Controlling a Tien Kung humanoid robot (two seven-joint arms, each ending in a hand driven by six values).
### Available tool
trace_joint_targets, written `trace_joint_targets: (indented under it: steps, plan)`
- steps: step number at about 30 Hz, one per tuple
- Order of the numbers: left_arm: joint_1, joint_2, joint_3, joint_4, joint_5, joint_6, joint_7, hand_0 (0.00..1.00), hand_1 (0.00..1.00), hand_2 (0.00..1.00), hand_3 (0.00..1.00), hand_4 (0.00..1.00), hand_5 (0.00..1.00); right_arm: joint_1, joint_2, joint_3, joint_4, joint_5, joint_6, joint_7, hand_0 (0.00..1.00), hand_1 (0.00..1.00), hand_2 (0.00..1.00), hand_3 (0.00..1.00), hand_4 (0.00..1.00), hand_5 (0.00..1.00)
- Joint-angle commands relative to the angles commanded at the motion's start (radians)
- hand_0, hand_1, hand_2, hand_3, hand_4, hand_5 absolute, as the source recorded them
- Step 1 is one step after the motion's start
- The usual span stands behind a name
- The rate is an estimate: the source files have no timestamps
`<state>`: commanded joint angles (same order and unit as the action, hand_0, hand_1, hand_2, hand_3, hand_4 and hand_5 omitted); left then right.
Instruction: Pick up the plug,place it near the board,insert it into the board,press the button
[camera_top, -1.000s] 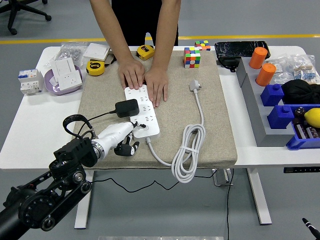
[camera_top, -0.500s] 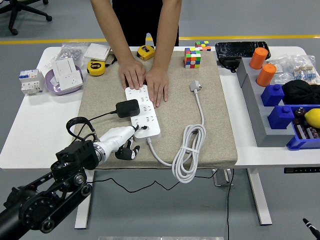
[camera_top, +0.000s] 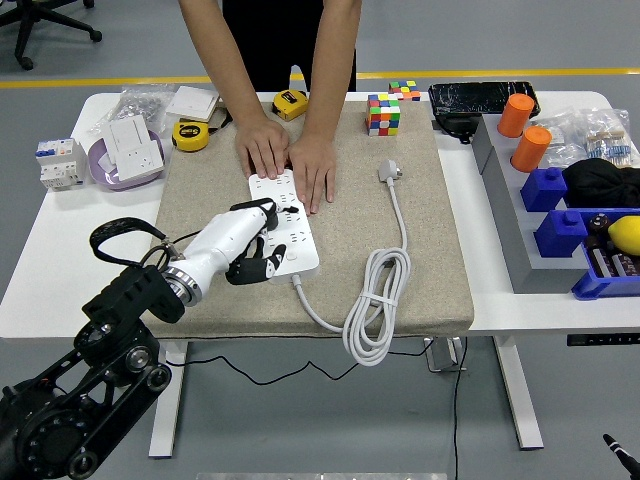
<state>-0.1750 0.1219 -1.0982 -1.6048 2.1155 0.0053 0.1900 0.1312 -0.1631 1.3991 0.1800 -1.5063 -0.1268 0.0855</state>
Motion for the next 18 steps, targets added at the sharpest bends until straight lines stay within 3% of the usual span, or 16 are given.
trace_joint_targets:
  steps: [4,5,10,11,16,17,18]
  plan:
    - [0.088,-0.041,-0.1,-0.029,-0.126,0.105,-0.109,0.194,0.184,0.3,0.627,0.679,0.075,-0.002,0.004,-0.001,0.0,-0.002,0.0,-0.001,0.951,0.903,0.85,0.869,0.998,0.998]
    - [0.104,-0.047,-0.117,-0.031,-0.165,0.122,-0.131,0.441,0.591,0.589,0.628,0.825,0.154,-0.003,0.006,0.0,0.0,-0.003,0.0,-0.001,0.95,0.903,0.85,0.869,0.998,0.998]
    - [0.149,-0.057,-0.161,-0.022,-0.37,0.148,-0.19,0.441,0.591,0.589,0.628,0.825,0.154,-0.011,0.009,0.001,0.0,-0.006,0.0,-0.002,0.95,0.903,0.85,0.869,0.998,0.998]
    - [0.154,-0.057,-0.164,-0.021,-0.408,0.153,-0.202,0.729,0.83,0.799,0.767,0.936,0.297,-0.011,0.009,0.0,0.0,-0.005,0.0,-0.002,0.951,0.903,0.85,0.869,0.998,0.998]
    - [0.171,-0.071,-0.177,-0.017,-0.619,0.176,-0.258,0.729,0.83,0.799,0.767,0.936,0.297,-0.01,0.012,-0.008,0.0,-0.001,0.001,-0.002,0.951,0.903,0.85,0.869,0.998,0.998]
    - [0.172,-0.072,-0.177,-0.016,-0.654,0.173,-0.261,0.786,0.888,0.862,0.856,0.996,0.475,-0.009,0.012,-0.009,0.0,-0.002,0.001,-0.003,0.95,0.903,0.85,0.869,0.998,0.998]
    - [0.173,-0.073,-0.177,-0.014,-0.684,0.17,-0.264,0.786,0.888,0.862,0.856,0.996,0.475,-0.009,0.013,-0.011,0.0,-0.001,0.002,-0.003,0.95,0.903,0.85,0.869,0.998,0.998]
